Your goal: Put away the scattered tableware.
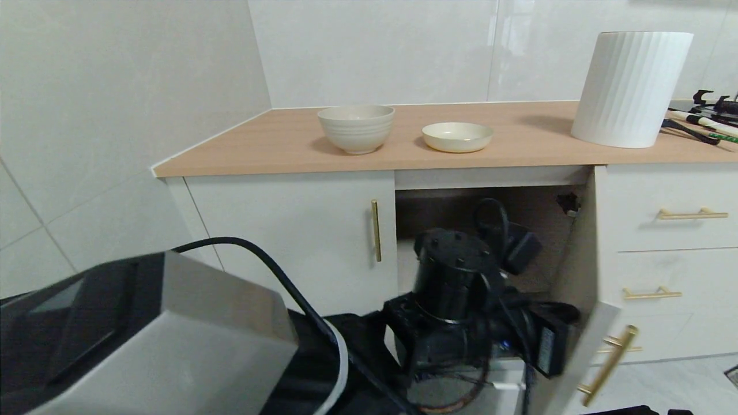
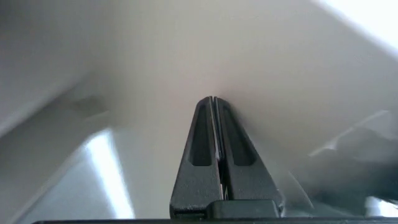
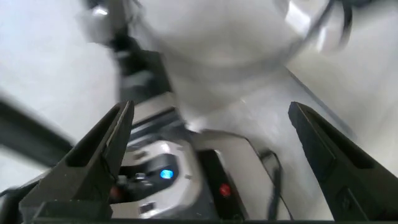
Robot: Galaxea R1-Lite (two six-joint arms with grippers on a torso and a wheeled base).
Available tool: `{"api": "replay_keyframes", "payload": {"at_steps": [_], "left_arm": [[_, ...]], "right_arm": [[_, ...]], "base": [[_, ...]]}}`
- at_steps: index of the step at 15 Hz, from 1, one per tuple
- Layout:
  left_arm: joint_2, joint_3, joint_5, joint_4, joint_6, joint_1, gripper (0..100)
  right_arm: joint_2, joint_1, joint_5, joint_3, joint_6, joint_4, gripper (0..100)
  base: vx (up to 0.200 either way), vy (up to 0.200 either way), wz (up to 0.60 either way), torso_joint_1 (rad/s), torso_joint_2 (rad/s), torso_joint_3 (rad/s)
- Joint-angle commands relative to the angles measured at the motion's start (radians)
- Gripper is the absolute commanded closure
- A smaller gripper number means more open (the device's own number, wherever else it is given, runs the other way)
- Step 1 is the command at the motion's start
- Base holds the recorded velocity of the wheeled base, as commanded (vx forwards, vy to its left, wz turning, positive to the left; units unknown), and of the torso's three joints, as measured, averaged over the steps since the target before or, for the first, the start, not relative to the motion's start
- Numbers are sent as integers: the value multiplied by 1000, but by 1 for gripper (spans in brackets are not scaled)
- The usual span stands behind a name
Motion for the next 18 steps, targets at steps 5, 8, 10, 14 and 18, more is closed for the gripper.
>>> {"api": "replay_keyframes", "payload": {"at_steps": [5, 8, 10, 14, 18], "left_arm": [[-180, 241, 20, -65, -50, 215, 100], [-241, 438, 20, -197, -36, 355, 100], [-266, 533, 23, -206, 16, 439, 100], [-367, 605, 47, -220, 131, 608, 100], [-480, 616, 47, -194, 198, 660, 100]], "right_arm": [[-219, 97, 125, -87, 63, 262, 0], [-113, 109, 97, -135, 68, 276, 0], [47, 102, -27, -238, 68, 270, 0], [366, 103, -176, -525, 39, 268, 0], [458, 68, -205, -756, 27, 441, 0]], "base": [[0, 0, 0, 0, 0, 0], [0, 0, 0, 0, 0, 0], [0, 0, 0, 0, 0, 0], [0, 0, 0, 0, 0, 0], [0, 0, 0, 0, 0, 0]]}}
